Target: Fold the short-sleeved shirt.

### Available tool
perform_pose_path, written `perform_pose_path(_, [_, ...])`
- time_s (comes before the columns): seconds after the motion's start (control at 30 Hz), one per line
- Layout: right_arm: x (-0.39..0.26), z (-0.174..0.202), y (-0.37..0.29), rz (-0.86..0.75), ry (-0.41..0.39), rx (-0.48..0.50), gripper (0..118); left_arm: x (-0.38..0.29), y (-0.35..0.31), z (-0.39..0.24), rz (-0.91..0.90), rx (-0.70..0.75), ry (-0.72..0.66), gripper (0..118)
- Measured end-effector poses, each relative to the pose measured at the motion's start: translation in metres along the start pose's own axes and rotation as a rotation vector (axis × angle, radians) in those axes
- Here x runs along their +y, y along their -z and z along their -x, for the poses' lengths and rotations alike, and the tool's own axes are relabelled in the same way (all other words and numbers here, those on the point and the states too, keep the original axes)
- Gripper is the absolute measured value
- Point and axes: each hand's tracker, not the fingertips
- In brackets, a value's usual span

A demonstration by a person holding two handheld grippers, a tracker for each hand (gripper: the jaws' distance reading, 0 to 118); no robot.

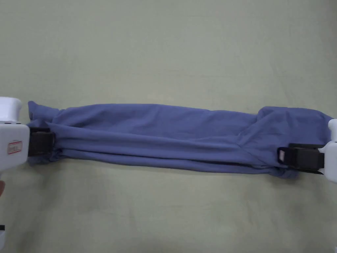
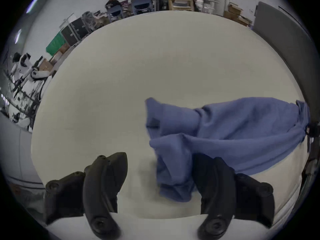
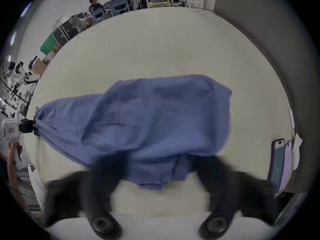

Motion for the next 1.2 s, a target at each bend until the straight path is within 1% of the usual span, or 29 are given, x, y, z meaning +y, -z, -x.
perform_pose_path(0.03, [-0.002, 0.002, 0.001, 0.02, -0.009, -0.006, 115, -0.002, -0.005, 0.006, -0.007, -0.048, -0.048, 85])
perform_pose_path(0.07, [-0.007, 0.005, -0.004, -0.013, -0.011, -0.017, 118, -0.006, -0.013, 0.013, -0.022, -0.107, -0.109, 85])
perform_pose_path(0.13, [-0.016, 0.005, -0.016, -0.026, 0.002, 0.0, 118, -0.014, -0.036, 0.017, -0.088, -0.155, -0.138, 85])
perform_pose_path(0.17, [-0.022, 0.006, -0.025, -0.029, 0.024, 0.018, 118, -0.02, -0.055, 0.018, -0.133, -0.149, -0.118, 85])
perform_pose_path(0.23, [-0.034, 0.01, -0.05, -0.116, 0.055, 0.034, 118, -0.03, -0.088, 0.015, -0.188, -0.099, -0.096, 85])
perform_pose_path(0.27, [-0.041, 0.011, -0.066, -0.172, 0.069, 0.027, 114, -0.037, -0.107, 0.014, -0.232, -0.068, -0.076, 85])
perform_pose_path(0.3, [-0.049, 0.014, -0.084, -0.242, 0.085, 0.025, 103, -0.045, -0.126, 0.012, -0.256, -0.069, -0.079, 80])
perform_pose_path(0.33, [-0.056, 0.016, -0.095, -0.293, 0.088, 0.033, 79, -0.05, -0.138, 0.012, -0.267, -0.09, -0.072, 58])
perform_pose_path(0.37, [-0.063, 0.017, -0.103, -0.328, 0.118, 0.045, 25, -0.054, -0.146, 0.01, -0.274, -0.099, -0.062, 0])
perform_pose_path(0.4, [-0.07, 0.018, -0.105, -0.327, 0.172, 0.051, 3, -0.061, -0.153, 0.007, -0.355, -0.021, -0.063, 0])
perform_pose_path(0.43, [-0.077, 0.017, -0.107, -0.346, 0.203, 0.062, 3, -0.066, -0.156, 0.005, -0.339, 0.033, -0.043, 0])
perform_pose_path(0.47, [-0.082, 0.016, -0.106, -0.327, 0.183, 0.099, 3, -0.066, -0.153, 0.004, -0.266, 0.009, -0.01, 0])
perform_pose_path(0.53, [-0.086, 0.02, -0.1, -0.307, 0.174, 0.096, 3, -0.072, -0.149, 0.004, -0.294, -0.005, -0.043, 0])
perform_pose_path(0.6, [-0.086, 0.024, -0.097, -0.289, 0.15, 0.098, 3, -0.065, -0.141, 0.004, -0.3, -0.064, -0.08, 0])
perform_pose_path(0.67, [-0.082, 0.03, -0.096, -0.289, 0.123, 0.07, 3, -0.057, -0.124, 0.003, -0.325, -0.081, -0.091, 0])
perform_pose_path(0.7, [-0.08, 0.031, -0.097, -0.294, 0.119, 0.073, 3, -0.045, -0.115, 0.004, -0.328, -0.089, -0.098, 0])
perform_pose_path(0.73, [-0.077, 0.031, -0.098, -0.296, 0.114, 0.081, 3, -0.033, -0.1, 0.005, -0.318, -0.106, -0.107, 11])
perform_pose_path(0.77, [-0.074, 0.031, -0.098, -0.303, 0.114, 0.094, 3, -0.024, -0.083, 0.007, -0.311, -0.149, -0.102, 60])
perform_pose_path(0.8, [-0.071, 0.033, -0.098, -0.31, 0.112, 0.105, 3, -0.016, -0.063, 0.009, -0.301, -0.189, -0.097, 99])
perform_pose_path(0.83, [-0.067, 0.034, -0.098, -0.312, 0.109, 0.112, 3, -0.001, -0.038, 0.011, -0.247, -0.213, -0.109, 114])
perform_pose_path(0.87, [-0.065, 0.035, -0.097, -0.312, 0.106, 0.112, 3, 0.004, -0.016, 0.01, -0.174, -0.224, -0.132, 114])
perform_pose_path(0.97, [-0.057, 0.039, -0.093, -0.308, 0.095, 0.106, 3, 0.012, 0.034, 0.007, -0.048, -0.254, -0.164, 114])
perform_pose_path(1.0, [-0.055, 0.04, -0.092, -0.304, 0.092, 0.103, 3, 0.014, 0.044, 0.006, -0.05, -0.235, -0.145, 114])
perform_pose_path(1.07, [-0.052, 0.042, -0.087, -0.291, 0.082, 0.096, 3, 0.012, 0.057, 0.0, -0.054, -0.236, -0.15, 114])
perform_pose_path(1.13, [-0.048, 0.044, -0.082, -0.273, 0.073, 0.093, 3, 0.009, 0.052, -0.007, -0.065, -0.208, -0.14, 115])
perform_pose_path(1.2, [-0.046, 0.047, -0.076, -0.26, 0.069, 0.097, 3, 0.003, 0.049, -0.012, -0.105, -0.176, -0.085, 115])
